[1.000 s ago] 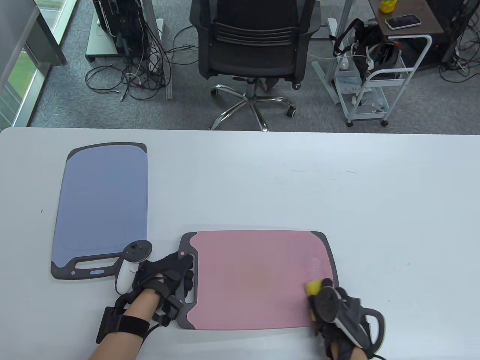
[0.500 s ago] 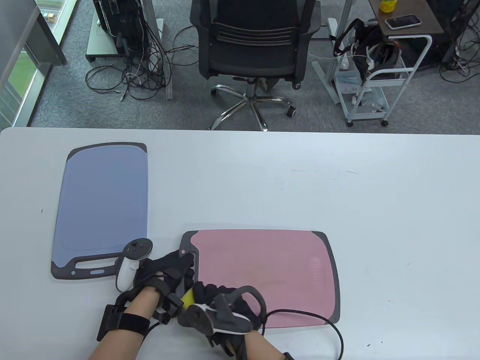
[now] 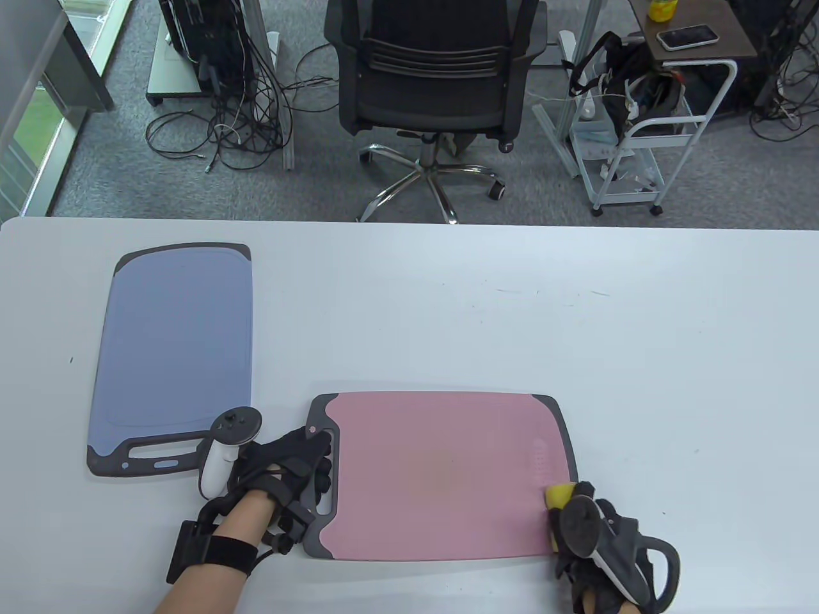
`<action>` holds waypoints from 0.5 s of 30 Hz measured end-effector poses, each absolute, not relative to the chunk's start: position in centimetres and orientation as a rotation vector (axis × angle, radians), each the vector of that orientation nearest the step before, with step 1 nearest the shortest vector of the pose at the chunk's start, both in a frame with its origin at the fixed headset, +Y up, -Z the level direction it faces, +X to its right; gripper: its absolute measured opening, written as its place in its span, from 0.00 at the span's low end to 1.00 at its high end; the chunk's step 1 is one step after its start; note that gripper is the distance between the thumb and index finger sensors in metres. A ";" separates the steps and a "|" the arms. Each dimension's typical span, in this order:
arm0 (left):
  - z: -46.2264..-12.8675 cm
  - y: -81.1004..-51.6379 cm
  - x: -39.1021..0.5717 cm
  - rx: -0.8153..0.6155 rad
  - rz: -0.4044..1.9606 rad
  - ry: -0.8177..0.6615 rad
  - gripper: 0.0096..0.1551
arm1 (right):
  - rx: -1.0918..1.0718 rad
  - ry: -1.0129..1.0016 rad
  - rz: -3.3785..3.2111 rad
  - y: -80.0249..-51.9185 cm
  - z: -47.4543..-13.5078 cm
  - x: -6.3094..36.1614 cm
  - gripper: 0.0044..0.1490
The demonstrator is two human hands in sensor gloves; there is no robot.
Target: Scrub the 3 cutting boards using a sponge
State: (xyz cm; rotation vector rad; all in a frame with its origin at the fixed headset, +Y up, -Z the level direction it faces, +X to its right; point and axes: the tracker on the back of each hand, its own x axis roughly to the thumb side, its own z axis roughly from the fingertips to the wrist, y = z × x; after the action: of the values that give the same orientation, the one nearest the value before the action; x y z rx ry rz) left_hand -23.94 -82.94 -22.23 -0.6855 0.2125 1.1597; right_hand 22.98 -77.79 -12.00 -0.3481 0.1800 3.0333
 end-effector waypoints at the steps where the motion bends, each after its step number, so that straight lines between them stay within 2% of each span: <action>1: -22.3 -83.0 -24.0 -0.687 1.159 0.212 0.29 | -0.333 0.151 3.041 -77.7 -12.3 21.9 0.45; 3: -22.3 -83.0 -24.0 -0.698 1.169 0.209 0.29 | -0.128 0.168 3.258 -77.0 -13.1 18.2 0.45; 4: -22.3 -83.0 -24.0 -0.696 1.168 0.210 0.29 | 0.130 0.224 3.210 -76.9 -13.8 15.5 0.45; 5: -22.3 -83.0 -24.0 -0.690 1.163 0.212 0.29 | 0.170 0.161 3.183 -76.7 -13.8 12.5 0.45; 10: -22.3 -83.1 -24.1 -0.710 1.183 0.206 0.29 | 0.828 0.112 3.001 -76.0 -13.1 -2.4 0.46; 12: -22.3 -83.0 -24.1 -0.709 1.182 0.206 0.29 | 1.011 0.068 2.968 -76.0 -12.5 -5.5 0.46; 15: -22.3 -83.0 -24.1 -0.709 1.179 0.202 0.29 | 1.021 0.062 3.016 -76.0 -12.5 -5.3 0.45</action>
State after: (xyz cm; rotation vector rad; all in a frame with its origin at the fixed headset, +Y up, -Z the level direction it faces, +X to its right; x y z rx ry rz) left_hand -24.07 -83.04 -22.34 -0.7087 0.2017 1.1793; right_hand -5.29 -75.95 -12.51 1.0211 0.0616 3.0164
